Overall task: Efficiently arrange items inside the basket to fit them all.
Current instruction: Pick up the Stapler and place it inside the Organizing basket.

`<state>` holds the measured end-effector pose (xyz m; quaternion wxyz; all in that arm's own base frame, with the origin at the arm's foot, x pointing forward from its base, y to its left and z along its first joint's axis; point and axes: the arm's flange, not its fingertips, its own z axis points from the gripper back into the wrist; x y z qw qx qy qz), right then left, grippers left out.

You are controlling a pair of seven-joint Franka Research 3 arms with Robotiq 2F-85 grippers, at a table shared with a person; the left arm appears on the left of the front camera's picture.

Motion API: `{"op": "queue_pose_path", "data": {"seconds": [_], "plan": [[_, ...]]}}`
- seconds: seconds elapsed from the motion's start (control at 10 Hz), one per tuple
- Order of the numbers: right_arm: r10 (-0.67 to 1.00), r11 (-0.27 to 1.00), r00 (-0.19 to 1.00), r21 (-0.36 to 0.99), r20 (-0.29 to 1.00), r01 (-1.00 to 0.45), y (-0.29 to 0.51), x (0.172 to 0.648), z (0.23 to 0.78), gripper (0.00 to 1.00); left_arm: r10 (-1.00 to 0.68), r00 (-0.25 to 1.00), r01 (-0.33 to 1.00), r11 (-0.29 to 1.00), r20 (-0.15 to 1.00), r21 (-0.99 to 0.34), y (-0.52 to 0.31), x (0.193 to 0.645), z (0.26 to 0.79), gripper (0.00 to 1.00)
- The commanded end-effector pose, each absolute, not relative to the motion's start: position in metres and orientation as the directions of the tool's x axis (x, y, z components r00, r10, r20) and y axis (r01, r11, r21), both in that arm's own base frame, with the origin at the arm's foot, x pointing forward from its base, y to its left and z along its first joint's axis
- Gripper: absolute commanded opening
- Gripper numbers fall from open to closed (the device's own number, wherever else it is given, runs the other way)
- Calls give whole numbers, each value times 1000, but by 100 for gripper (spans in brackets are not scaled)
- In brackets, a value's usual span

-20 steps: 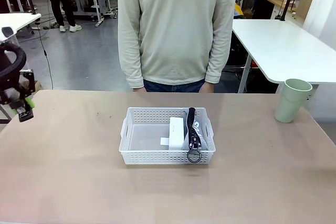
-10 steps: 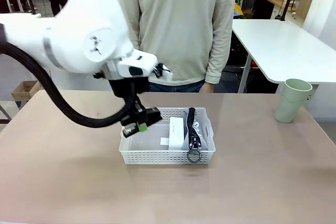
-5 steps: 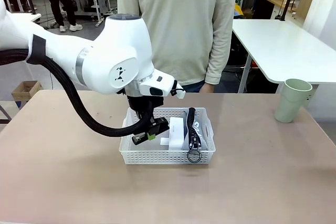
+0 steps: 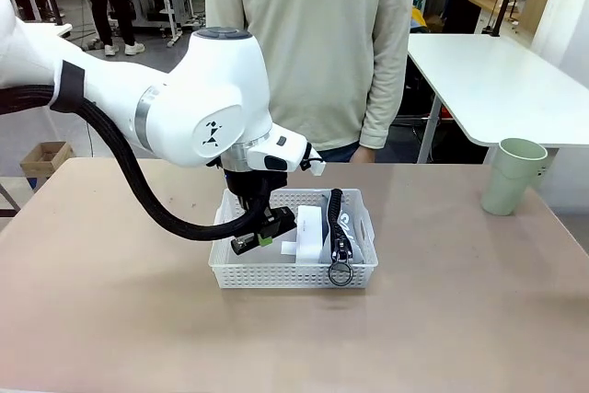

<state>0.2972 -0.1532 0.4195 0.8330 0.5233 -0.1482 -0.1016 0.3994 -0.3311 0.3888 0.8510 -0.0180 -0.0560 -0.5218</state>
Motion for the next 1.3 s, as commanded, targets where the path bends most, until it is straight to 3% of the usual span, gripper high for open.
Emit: {"op": "queue_pose_path", "data": {"seconds": [0.0, 0.5, 1.2], "plan": [[-323, 422, 933, 907, 157, -6, -153, 298, 421, 100, -890, 444, 892, 450, 105, 41, -328, 417, 377, 37], [-323, 422, 933, 907, 157, -6, -153, 298, 421, 100, -914, 404, 914, 405, 43, 7, -343, 431, 343, 37], [-323, 422, 933, 907, 157, -6, -153, 298, 421, 100, -893, 448, 894, 447, -39, 33, -357, 439, 322, 37]]}}
